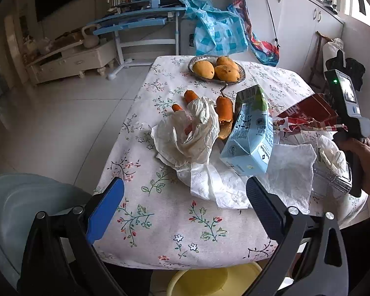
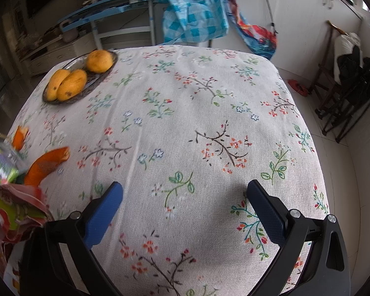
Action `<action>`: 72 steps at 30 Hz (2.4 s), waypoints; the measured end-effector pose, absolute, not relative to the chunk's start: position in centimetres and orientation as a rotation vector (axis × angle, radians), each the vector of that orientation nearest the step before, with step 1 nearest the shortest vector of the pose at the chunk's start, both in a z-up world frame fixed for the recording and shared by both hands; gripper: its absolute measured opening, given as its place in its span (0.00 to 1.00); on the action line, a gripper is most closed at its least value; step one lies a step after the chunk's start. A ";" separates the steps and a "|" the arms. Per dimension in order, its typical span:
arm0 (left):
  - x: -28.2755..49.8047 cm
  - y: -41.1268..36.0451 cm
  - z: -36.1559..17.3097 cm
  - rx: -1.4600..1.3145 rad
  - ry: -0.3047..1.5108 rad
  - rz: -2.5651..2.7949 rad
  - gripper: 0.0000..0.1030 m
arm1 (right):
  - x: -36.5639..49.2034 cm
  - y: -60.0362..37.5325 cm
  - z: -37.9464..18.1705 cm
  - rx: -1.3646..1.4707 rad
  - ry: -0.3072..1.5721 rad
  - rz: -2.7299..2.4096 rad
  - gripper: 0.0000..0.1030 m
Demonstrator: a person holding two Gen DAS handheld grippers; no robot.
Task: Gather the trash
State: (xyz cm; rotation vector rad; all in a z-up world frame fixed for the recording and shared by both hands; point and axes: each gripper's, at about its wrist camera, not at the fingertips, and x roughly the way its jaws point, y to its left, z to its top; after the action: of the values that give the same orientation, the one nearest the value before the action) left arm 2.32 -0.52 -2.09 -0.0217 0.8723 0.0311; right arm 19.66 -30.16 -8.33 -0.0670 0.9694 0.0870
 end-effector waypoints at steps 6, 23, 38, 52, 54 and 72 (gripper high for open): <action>2.1 -0.1 -2.3 -0.045 0.876 0.030 0.93 | 14.4 -31.2 -1.1 -0.085 0.713 0.034 0.93; 1.3 1.1 -2.4 -0.123 0.847 0.047 0.93 | 4.8 -28.1 -0.3 -0.041 0.679 0.437 0.84; 3.5 0.7 -2.8 -0.118 0.848 0.078 0.93 | 4.7 -24.6 -2.9 -0.121 0.763 0.530 0.42; 9.0 0.9 -4.9 -0.182 0.917 0.062 0.18 | 4.9 -24.2 -2.7 -0.107 0.764 0.536 0.14; 8.8 1.2 -4.9 -0.202 0.902 0.055 0.14 | 4.9 -24.2 -2.4 -0.096 0.754 0.542 0.14; -2.0 2.9 0.3 -0.235 0.744 -0.046 0.10 | -0.7 -20.5 -1.2 -0.027 0.700 0.775 0.13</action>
State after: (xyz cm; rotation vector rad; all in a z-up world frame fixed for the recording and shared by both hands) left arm -1.99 2.93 0.31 -0.2346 0.7444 -0.0457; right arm -0.73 -20.50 -1.19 -0.0270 0.6998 0.7746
